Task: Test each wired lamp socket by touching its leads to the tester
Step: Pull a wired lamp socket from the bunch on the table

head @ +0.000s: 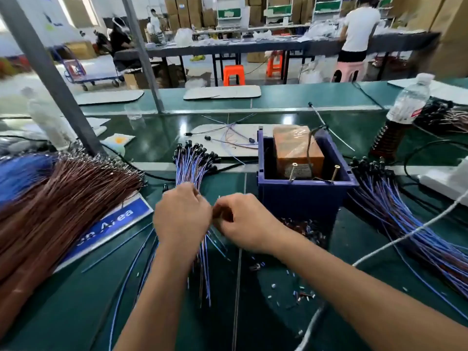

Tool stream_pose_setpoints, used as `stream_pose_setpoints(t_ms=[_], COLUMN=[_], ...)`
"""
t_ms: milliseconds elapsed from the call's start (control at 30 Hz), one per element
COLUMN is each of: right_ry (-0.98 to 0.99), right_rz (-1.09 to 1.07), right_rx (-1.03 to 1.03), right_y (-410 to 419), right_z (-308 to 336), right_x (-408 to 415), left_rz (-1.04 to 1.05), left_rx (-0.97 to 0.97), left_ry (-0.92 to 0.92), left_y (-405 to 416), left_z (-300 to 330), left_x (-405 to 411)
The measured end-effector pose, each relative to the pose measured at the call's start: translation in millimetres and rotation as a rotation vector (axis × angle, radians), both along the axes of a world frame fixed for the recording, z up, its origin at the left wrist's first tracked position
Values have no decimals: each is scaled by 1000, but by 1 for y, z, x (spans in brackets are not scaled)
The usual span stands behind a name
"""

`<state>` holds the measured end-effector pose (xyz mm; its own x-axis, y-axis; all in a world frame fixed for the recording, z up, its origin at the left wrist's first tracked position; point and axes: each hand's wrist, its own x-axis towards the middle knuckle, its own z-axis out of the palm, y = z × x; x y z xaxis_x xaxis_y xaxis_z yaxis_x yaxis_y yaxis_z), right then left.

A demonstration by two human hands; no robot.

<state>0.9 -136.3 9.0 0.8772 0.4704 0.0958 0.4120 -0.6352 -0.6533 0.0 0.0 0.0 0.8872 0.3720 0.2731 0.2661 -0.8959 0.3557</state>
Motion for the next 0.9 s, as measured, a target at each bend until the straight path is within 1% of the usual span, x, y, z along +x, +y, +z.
stream_pose_setpoints(t_ms=[67, 100, 133, 200, 267, 367, 433, 533, 633, 733, 800, 833, 900], right_ry=[46, 105, 186, 322, 389, 355, 337, 311, 278, 256, 246, 239, 213], right_rz=[-61, -100, -126, -205, -278, -343, -345, -339, -335, -341, -355, -357, -329], right_rx=[5, 23, 57, 186, 263, 249, 285, 316, 307, 338, 387, 433, 533], right_y=[28, 40, 50, 60, 63, 67, 66, 62, 62, 62, 61, 61, 61], right_z=[-5, -6, -5, -12, -25, -40, -45, -49, -48, -48, -48, -48, -45], right_x=[23, 33, 39, 56, 67, 74, 73, 70, 65, 61, 59, 58, 54], left_rz=[53, 51, 41, 22, 8, 47, 69, 39, 21, 26, 3, -3, -24], left_rx=[9, 31, 43, 121, 184, 201, 188, 181, 183, 74, -74, -212, -655], left_ry=[-2, 16, 31, 102, 182, 142, 131, 130, 67, -49, -117, -159, -239], left_y=[17, 24, 26, 25, 24, 25, 27, 28, 24, 22, 21, 20, 16], left_z=[0, -1, 3, -1, -9, -18, -19, -19, -18, -15, -13, -12, -5], left_x=[33, 51, 65, 89, 105, 122, 126, 128, 125, 118, 114, 113, 112])
